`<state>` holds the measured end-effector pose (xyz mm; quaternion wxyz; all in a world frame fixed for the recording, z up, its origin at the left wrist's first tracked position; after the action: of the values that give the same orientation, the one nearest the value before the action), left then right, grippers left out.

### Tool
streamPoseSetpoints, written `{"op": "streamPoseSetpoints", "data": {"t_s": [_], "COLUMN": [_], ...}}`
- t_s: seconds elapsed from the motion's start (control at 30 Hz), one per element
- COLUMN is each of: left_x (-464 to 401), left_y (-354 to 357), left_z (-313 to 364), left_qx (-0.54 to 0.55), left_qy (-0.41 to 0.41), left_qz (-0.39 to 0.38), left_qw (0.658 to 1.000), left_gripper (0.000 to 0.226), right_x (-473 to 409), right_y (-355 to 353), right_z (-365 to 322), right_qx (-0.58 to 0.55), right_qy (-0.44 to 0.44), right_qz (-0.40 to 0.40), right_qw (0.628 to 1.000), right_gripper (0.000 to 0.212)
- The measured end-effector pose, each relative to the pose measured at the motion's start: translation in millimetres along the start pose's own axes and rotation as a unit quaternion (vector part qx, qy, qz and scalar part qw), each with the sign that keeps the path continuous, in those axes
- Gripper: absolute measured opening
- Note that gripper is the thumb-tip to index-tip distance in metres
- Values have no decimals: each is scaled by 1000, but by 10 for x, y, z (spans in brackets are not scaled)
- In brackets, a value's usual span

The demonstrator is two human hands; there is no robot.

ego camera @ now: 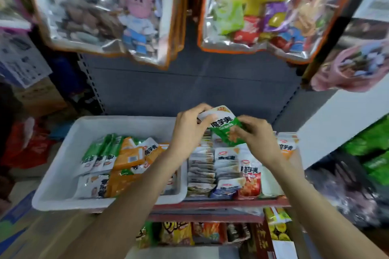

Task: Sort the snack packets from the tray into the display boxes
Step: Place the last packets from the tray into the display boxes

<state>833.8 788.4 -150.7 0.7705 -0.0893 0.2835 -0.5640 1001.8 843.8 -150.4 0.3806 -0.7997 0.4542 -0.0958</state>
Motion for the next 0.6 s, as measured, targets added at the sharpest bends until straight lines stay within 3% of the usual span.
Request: {"op": "streamPoseSetpoints", "data": {"t_s": [0.23, 0.37, 0.6], "left_x": [-246, -359, -477], "left_y": [1003, 1452, 1963], "left_z": [399, 521, 432], "left_qx": [-3, -64, -147], "left_qy": [28, 43, -22], "left_qz": [-68, -124, -202], "left_qw": [997, 989, 968], "left_gripper": [10, 11, 13], "right_x": [344, 352, 321], "right_y": [-650, -758, -762], "right_z": [743, 1204, 1727], "right_qx": [-67, -32, 31], "right_qy": [79, 120, 140], "right_qz": [51, 57, 12], "right_qw": [993, 991, 990], "right_gripper": [12, 3, 9]}}
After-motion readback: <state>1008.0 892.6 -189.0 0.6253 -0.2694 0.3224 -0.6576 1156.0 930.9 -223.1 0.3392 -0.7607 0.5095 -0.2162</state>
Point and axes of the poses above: each hand's wrist, its own x-axis away from the middle knuckle, its own y-axis out of the palm, z = x × y, the point moved 2 cm from there along -x, towards the middle knuckle, and after that the axes turned 7 degrees about -z, right-handed, at the moved point
